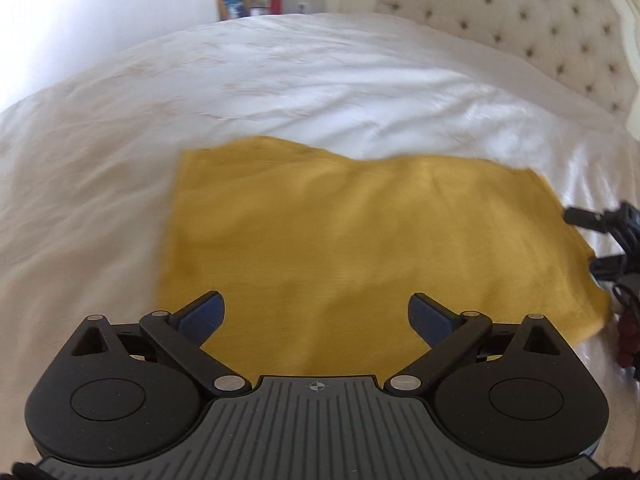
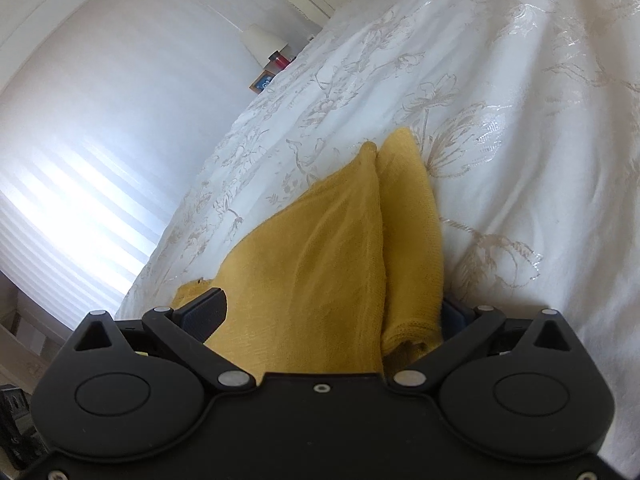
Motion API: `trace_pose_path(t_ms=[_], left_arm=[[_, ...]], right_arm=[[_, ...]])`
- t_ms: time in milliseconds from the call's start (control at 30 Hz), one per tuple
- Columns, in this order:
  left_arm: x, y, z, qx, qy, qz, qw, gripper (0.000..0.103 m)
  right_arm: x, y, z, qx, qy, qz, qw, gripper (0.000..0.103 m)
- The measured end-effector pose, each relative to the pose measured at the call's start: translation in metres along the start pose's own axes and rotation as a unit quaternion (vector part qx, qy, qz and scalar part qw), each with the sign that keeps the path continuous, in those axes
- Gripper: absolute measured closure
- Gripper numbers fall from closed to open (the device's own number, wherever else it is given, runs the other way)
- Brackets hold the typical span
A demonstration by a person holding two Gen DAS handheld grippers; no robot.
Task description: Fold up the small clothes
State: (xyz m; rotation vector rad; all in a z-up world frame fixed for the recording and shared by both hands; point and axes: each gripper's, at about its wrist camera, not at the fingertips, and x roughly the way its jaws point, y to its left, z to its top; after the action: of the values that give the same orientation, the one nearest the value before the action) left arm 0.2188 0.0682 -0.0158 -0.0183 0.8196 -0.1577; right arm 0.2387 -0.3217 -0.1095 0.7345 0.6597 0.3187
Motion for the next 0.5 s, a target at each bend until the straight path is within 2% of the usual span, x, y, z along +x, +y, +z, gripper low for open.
trace_pose_path(t_ms=[267, 500], left_arm=[[-0.001, 0.073, 0.013, -0.049, -0.002, 0.064, 0.9968, 0.003], [0.01, 0.115, 0.015, -0.089, -0.011, 0.051, 0.9947, 0.003]], right_arm=[[0.0, 0.009, -0.005, -0.02, 0.016, -0.014, 1.0, 0.0], [0.005, 0.009, 0.004, 0.017, 0.029, -0.024, 0.999, 0.0]])
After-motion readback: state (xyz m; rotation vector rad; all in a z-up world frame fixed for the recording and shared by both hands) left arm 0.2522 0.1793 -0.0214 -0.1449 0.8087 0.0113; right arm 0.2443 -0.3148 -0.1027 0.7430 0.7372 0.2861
